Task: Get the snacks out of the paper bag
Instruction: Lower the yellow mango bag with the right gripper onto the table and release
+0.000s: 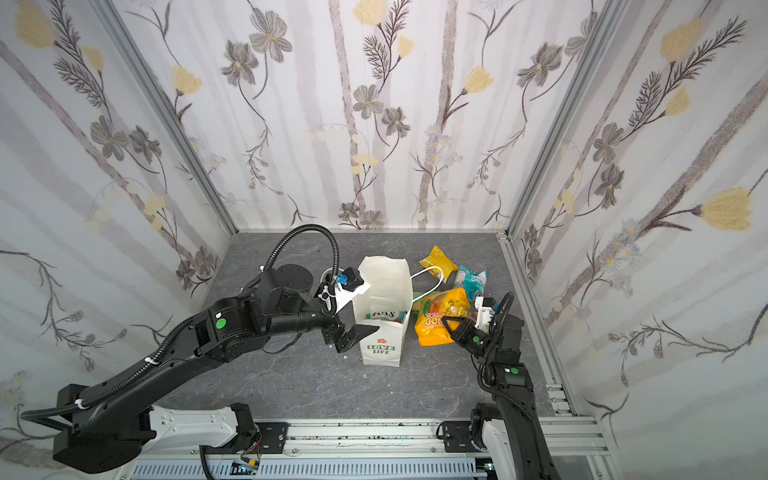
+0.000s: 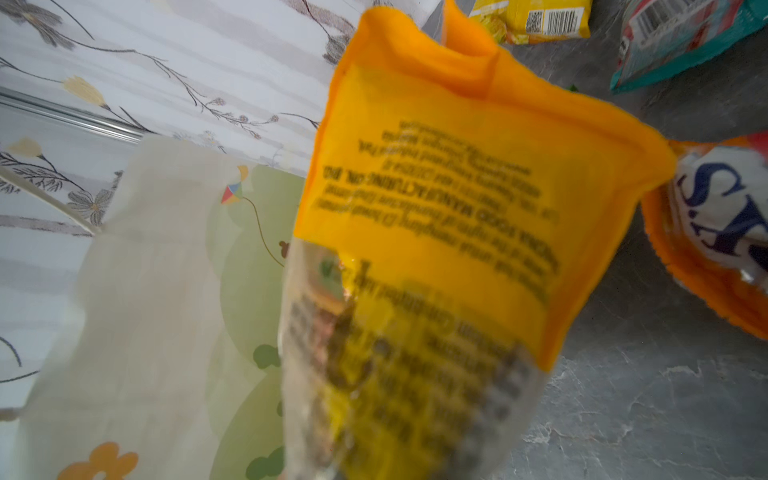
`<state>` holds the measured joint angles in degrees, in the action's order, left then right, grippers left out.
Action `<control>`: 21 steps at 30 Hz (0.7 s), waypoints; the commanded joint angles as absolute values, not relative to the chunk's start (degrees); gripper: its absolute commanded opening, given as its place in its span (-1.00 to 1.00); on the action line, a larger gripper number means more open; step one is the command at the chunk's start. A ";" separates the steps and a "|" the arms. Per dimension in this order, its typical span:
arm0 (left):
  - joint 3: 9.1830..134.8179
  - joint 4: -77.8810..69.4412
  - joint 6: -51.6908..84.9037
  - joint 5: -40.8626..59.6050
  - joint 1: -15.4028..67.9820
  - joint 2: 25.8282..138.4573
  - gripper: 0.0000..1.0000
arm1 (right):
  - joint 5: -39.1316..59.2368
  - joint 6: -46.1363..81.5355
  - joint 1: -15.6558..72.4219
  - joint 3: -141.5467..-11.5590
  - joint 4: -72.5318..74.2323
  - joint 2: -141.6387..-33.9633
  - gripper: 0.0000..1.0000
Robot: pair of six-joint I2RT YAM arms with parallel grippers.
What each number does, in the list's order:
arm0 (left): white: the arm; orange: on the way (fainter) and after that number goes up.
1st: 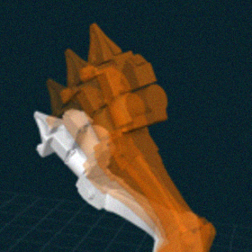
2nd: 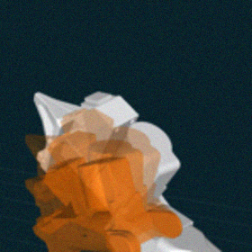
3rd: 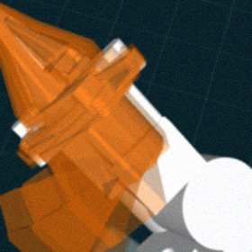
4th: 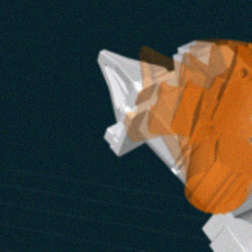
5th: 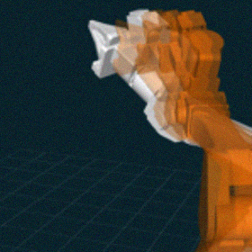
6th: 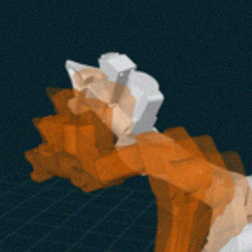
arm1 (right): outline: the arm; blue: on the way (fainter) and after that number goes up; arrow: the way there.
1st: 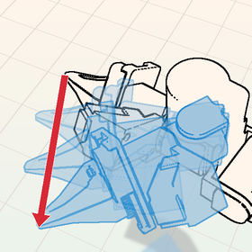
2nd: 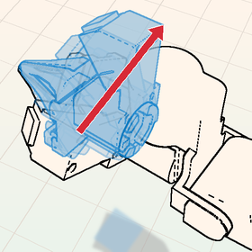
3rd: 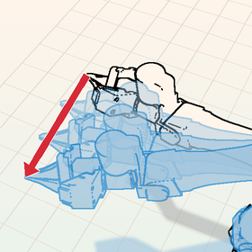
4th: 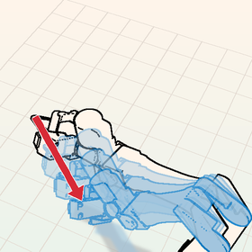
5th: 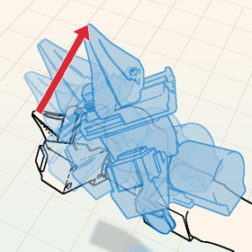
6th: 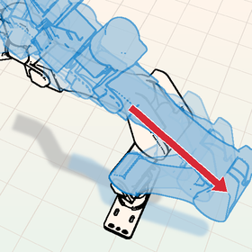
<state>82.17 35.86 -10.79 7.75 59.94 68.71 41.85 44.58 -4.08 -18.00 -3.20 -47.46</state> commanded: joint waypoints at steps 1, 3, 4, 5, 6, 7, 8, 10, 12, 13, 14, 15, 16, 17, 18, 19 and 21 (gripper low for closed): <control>82.83 35.80 -11.97 7.99 59.94 69.38 1.00 | 41.24 46.63 -2.03 -15.55 1.67 -46.44 -1.00; 82.88 36.03 -11.87 8.16 59.94 69.74 1.00 | 40.56 47.10 -1.02 -13.93 1.84 -45.90 -1.00; 82.87 36.03 -11.71 8.27 59.93 69.87 1.00 | 40.17 47.20 -0.65 -13.15 1.84 -45.73 -1.00; 82.88 36.01 -11.64 8.43 59.92 69.96 1.00 | 39.76 47.25 -0.38 -12.31 1.93 -45.54 -1.00; 82.84 35.95 -11.56 8.44 59.92 70.04 1.00 | 39.36 47.28 -0.19 -11.61 2.14 -45.45 -1.00; 82.80 35.86 -11.59 8.50 59.94 70.12 1.00 | 39.20 47.37 -0.01 -10.86 2.59 -45.49 -1.00; 82.79 35.77 -11.43 8.50 59.94 70.20 1.00 | 39.05 47.37 0.05 -10.26 3.04 -45.63 -1.00; 82.85 35.77 -11.43 8.40 59.94 70.40 1.00 | 38.07 46.99 0.24 -9.27 3.21 -46.17 -0.99; 82.88 35.69 -11.31 8.34 59.95 70.62 1.00 | 37.29 46.46 0.43 -8.43 3.60 -46.95 -0.99; 82.88 35.68 -11.18 8.14 59.94 70.73 1.00 | 37.11 46.36 0.44 -8.19 3.70 -47.31 -0.99; 82.88 35.81 -11.23 8.01 59.94 70.87 1.00 | 36.91 46.20 0.54 -7.83 3.91 -47.75 -0.98; 82.88 36.00 -11.17 7.98 59.98 70.99 1.00 | 36.63 46.02 0.64 -7.53 3.97 -48.19 -0.97; 82.88 35.89 -11.12 7.79 59.95 71.08 1.00 | 36.12 45.70 0.70 -7.47 3.47 -48.54 -0.95; 82.88 35.95 -11.04 7.47 59.96 71.10 1.00 | 35.21 45.24 0.88 -7.55 2.49 -48.90 -0.91; 82.88 35.87 -10.75 6.96 60.01 71.10 1.00 | 34.40 44.65 1.00 -7.82 1.17 -49.40 -0.83; 82.88 35.82 -10.62 6.42 59.95 71.10 1.00 | 33.44 44.16 1.12 -8.09 0.01 -49.75 -0.75; 82.86 35.52 -10.12 5.20 59.94 71.10 1.00 | 31.19 43.06 1.40 -8.85 -3.18 -50.65 -0.61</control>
<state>82.30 35.90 -10.59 7.40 59.94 71.11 36.01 44.84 1.08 -8.08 0.32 -49.69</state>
